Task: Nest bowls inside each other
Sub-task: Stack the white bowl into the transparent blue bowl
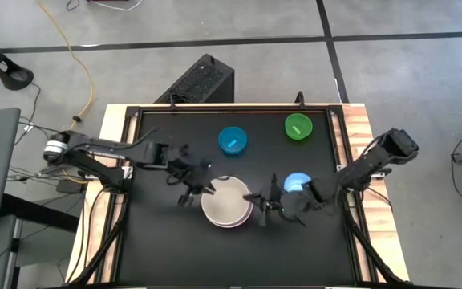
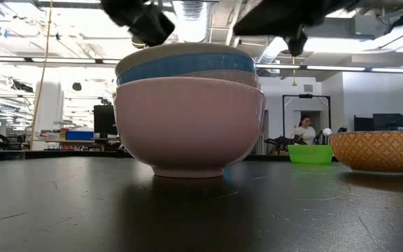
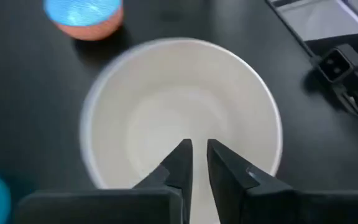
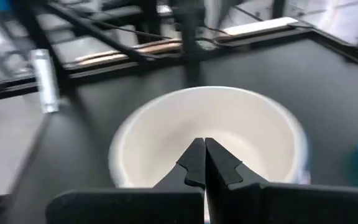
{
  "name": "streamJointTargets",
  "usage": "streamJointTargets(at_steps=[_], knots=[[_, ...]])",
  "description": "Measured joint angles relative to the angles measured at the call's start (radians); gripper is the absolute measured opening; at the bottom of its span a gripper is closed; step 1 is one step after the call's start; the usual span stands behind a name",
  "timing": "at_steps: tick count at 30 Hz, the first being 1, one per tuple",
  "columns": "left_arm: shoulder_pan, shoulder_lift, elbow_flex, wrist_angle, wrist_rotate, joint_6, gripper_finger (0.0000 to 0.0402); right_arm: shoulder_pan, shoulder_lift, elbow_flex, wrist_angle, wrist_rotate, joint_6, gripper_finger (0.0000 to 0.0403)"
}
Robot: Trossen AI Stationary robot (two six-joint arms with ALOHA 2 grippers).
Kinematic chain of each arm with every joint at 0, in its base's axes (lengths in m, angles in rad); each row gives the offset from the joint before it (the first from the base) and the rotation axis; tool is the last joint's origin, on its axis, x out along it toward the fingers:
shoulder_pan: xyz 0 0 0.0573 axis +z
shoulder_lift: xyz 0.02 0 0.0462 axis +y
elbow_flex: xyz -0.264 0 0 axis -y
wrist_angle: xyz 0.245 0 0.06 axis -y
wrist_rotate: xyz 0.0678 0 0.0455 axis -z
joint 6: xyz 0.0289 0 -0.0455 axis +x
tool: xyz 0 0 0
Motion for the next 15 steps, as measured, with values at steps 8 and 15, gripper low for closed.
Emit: streamJointTargets(at_steps=[8, 15], knots=[[-0.042, -0.098, -0.302, 0.362, -0.001, -0.084, 0.0020, -0.140, -0.001, 0.000, -0.044, -0.131, 0.031, 0.0013], [-0.043, -0.117, -0.363, 0.419, 0.021, -0.084, 0.0020, -0.146, 0.004, 0.000, -0.068, -0.209, 0.084, 0.0013]])
